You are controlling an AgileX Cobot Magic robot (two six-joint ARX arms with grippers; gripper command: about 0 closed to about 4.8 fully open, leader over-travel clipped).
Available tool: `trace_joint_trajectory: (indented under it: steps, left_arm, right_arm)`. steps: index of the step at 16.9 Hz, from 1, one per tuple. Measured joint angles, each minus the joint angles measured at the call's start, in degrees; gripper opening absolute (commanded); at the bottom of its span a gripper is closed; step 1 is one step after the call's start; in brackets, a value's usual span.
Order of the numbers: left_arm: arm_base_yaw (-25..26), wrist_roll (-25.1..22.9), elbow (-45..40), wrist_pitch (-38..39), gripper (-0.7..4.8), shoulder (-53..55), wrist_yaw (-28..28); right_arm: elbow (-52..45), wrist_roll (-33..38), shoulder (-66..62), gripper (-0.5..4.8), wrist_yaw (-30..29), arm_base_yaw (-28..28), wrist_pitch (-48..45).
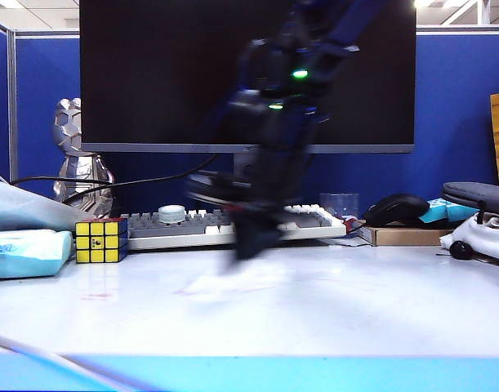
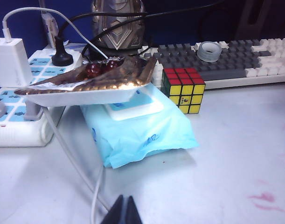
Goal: Use the wet wipes on the table to wipe the cherry juice off the table, then put the wipes back on the table.
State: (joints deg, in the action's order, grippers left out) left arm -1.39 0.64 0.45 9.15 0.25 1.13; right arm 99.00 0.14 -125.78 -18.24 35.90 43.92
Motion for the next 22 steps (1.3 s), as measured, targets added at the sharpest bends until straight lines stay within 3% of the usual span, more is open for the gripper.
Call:
trace_joint_trajectory:
  steps: [4, 7, 9, 11, 14, 15, 18, 20, 22]
  left_arm:
    - [0.00, 0.00, 0.00, -0.02, 0.05, -0.02, -0.02]
    - [0.00, 0.00, 0.00, 0.00, 0.05, -0.02, 0.00]
    - [0.02, 0.00, 0.00, -0.02, 0.05, -0.02, -0.02]
    - [0.02, 0.00, 0.00, 0.00, 0.05, -0.02, 0.00]
    - [0.02, 0.00, 0.00, -0.02, 0.05, -0.02, -0.02]
    - [0.00, 0.00, 0.00, 0.00, 0.05, -0.02, -0.02]
    - [0.02, 0.00, 0.00, 0.00, 0.05, 0.00, -0.02]
    - [0.02, 0.00, 0.00, 0.00, 0.05, 0.00, -0.02]
    - [0.00, 0.00, 0.00, 0.00, 0.05, 0.00, -0.02]
  right_arm:
    - [0.00, -3.26, -0.02, -0.01, -3.30, 8.24, 1.33]
    - [0.24, -4.44, 0.24, -0.01, 10.56, 9.18, 3.04]
    - [0.50, -4.46, 0.22, -0.01, 16.17, 6.03, 2.80]
    - [0.72, -4.17, -0.07, -0.01, 22.45, -0.68, 0.44]
    - [0.66, -3.34, -0.48, -0.01, 24.72, -8.28, -3.50]
    - [0.61, -3.10, -0.57, -0.01, 22.29, -10.95, -4.92]
    - [0.57, -3.76, -0.68, -0.01, 13.33, -12.11, -5.44]
    - [0.50, -5.77, -1.55, -0.01, 0.11, -9.03, -6.03]
    - [0.48, -7.69, -1.75, -0.01, -1.46, -5.33, -5.62]
